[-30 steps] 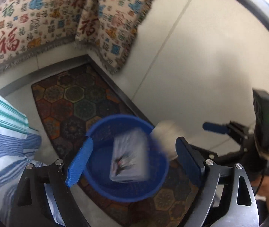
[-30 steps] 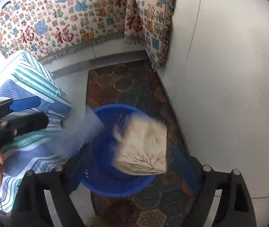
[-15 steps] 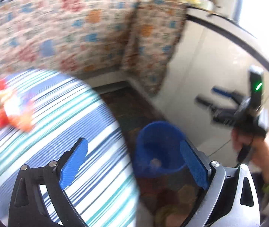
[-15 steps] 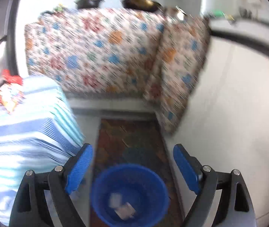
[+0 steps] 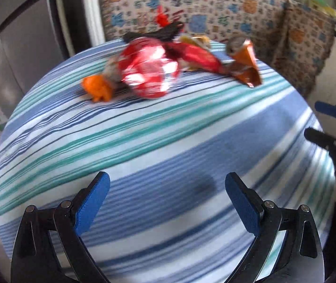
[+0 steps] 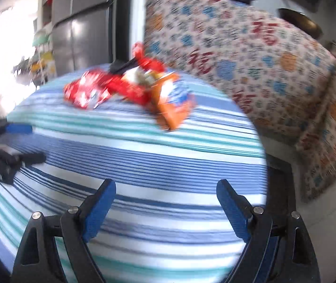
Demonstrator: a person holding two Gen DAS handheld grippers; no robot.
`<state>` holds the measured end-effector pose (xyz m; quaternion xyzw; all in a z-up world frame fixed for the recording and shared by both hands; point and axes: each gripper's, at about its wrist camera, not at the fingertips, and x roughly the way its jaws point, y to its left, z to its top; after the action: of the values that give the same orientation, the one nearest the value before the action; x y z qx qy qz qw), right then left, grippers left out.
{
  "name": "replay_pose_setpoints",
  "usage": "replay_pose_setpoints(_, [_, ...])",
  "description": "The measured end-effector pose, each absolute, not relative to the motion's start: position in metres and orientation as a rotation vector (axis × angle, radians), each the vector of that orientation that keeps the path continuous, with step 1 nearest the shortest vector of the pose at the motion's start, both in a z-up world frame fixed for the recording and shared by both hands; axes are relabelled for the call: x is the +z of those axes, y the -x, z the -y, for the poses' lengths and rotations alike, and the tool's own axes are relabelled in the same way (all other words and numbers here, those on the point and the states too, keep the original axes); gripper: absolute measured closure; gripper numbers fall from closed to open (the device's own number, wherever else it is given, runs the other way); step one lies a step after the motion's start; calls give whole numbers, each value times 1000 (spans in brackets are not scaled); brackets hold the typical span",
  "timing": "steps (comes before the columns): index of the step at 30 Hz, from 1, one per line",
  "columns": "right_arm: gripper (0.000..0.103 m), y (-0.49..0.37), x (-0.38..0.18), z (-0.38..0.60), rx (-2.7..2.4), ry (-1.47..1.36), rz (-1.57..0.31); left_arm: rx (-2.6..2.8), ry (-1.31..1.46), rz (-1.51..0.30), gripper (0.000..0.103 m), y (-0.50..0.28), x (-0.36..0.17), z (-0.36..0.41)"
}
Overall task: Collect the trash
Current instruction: 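Move both tools back over the table toward the remaining trash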
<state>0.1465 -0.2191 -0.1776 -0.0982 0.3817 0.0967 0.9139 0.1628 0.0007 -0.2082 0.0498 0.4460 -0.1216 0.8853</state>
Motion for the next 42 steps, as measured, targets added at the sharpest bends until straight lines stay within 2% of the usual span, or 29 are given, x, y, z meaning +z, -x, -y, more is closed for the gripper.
replay_pose_setpoints(4, [14, -163, -194, 203, 187, 168, -852, -248, -119, -943, 4, -172, -217, -33])
replay_pose_setpoints(6, [14, -171, -201, 199, 164, 166, -874, -248, -142, -949, 0, -178, -219, -42])
replay_pose_setpoints(12, [14, -175, -203, 201, 178, 113, -896, -261, -139, -954, 0, -213, -216, -66])
replay_pose_setpoints(26, [13, -177, -204, 201, 180, 94, -909, -339, -192, -933, 0, -303, -215, -47])
replay_pose_setpoints(27, [13, -177, -204, 202, 180, 94, -910, -338, -195, -929, 4, -306, -215, -46])
replay_pose_setpoints(28, [13, -177, -204, 201, 181, 93, -910, -345, -194, -916, 17, -305, -213, -46])
replay_pose_setpoints(29, [13, -177, -204, 201, 180, 93, -910, -358, -189, -906, 26, -304, -212, -46])
replay_pose_setpoints(30, [13, -177, -204, 201, 180, 94, -910, -365, -190, -895, 46, -303, -210, -47])
replay_pose_setpoints(31, [13, -177, -204, 201, 180, 94, -910, -371, -195, -882, 59, -302, -209, -46])
replay_pose_setpoints(34, [13, -177, -204, 201, 180, 91, -913, -356, -206, -879, 63, -296, -208, -48])
replay_pose_setpoints(42, [13, -176, -205, 201, 180, 91, -913, -215, -137, -899, 64, -243, -189, -90])
